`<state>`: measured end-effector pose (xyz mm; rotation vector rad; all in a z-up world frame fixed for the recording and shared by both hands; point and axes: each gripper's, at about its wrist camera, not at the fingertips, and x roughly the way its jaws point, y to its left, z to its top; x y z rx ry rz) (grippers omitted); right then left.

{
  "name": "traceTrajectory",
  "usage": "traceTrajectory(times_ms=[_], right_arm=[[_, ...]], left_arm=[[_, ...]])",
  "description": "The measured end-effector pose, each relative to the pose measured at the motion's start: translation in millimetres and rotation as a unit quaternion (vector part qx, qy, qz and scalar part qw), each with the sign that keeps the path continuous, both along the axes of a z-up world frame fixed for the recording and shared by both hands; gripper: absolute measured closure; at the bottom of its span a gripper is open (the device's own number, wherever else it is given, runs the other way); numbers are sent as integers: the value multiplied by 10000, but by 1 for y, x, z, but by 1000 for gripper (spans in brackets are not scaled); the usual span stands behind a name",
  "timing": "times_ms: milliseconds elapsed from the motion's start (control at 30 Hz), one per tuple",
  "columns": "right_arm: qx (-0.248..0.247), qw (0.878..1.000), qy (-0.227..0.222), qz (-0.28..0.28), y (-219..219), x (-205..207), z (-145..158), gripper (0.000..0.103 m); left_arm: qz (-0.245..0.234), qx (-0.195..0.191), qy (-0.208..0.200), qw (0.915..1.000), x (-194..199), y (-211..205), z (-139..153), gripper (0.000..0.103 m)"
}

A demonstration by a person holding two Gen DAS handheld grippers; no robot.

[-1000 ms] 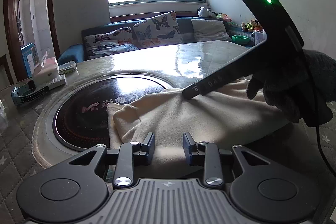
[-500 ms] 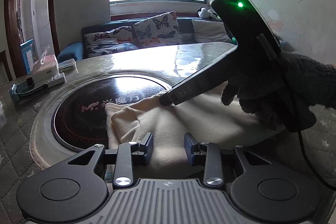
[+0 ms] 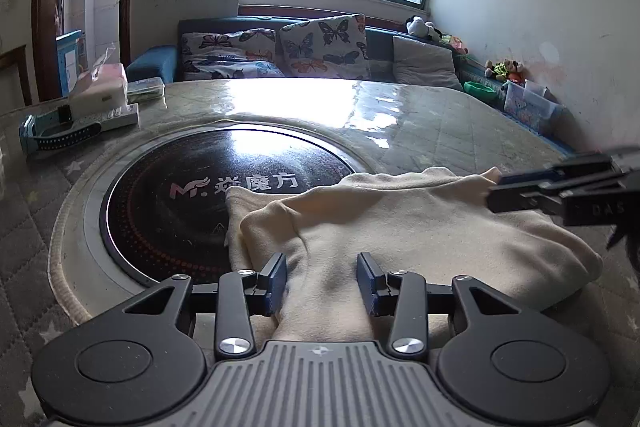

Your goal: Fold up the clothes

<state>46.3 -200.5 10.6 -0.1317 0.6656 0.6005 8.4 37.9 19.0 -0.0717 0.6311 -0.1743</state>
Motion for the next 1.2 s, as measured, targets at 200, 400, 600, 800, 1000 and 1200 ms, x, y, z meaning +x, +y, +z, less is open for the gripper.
traceTrajectory(times_ms=[200,400,600,800,1000,1200], right_arm=[[144,9970,282,-713,-46,13,-22,75],[385,9958,161,-809,-55,21,-13,75],[47,9997,-122,229,-25,-11,-6,75],[-414,9957,-181,813,-3,-25,-19,75],[-426,9945,-55,950,-16,-42,-16,75],[-417,9949,12,923,-38,-65,-14,75]], left_arm=[[-17,148,-65,9999,-2,-5,-1,60],[-42,166,-69,9998,0,-4,-2,58],[-51,147,-61,9999,0,-5,-3,58],[-35,35,-33,10000,-7,-7,-3,58],[-314,142,-52,9994,-33,-25,0,58],[-666,125,-1,9977,-72,-45,1,58]])
